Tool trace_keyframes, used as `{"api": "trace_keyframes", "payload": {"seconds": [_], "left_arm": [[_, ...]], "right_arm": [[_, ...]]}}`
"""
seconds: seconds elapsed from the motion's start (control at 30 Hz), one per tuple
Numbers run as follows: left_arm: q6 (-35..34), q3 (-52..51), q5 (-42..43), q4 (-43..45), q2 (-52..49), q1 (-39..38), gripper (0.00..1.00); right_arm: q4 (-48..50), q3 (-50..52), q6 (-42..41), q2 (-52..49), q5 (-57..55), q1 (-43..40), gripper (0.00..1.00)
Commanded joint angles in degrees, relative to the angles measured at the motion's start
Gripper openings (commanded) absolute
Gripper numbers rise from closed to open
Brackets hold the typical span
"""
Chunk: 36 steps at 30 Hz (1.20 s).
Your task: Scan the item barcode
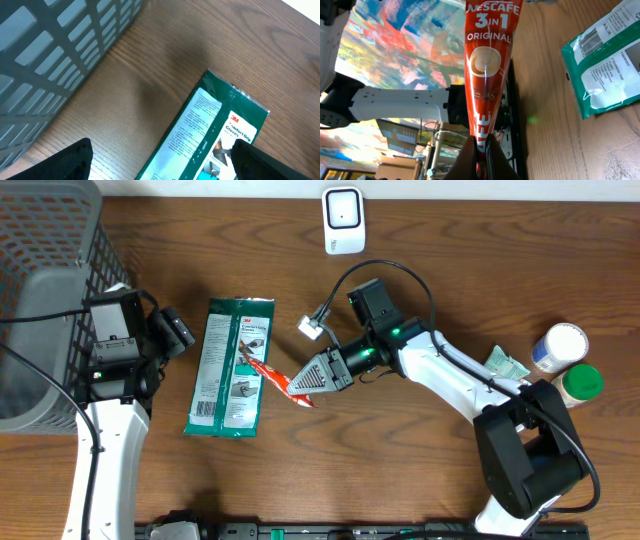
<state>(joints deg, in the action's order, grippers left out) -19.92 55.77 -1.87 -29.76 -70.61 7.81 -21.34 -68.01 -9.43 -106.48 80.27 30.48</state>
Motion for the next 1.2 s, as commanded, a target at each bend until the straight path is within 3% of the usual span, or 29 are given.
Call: {"api": "trace_keyframes", "payload": {"seconds": [0.0,1.17], "left_arm": [[-0.3,1.5,-0.7,0.0,0.5,0.2,0.88],[-0.3,1.5,-0.7,0.0,0.5,0.2,0.88]], "right_arm": [[0.2,0.6,0.3,-0.4,-0.5,0.1,0.01],[0.2,0.6,1.4,-0.4,-2.1,0.2,0.01]]}}
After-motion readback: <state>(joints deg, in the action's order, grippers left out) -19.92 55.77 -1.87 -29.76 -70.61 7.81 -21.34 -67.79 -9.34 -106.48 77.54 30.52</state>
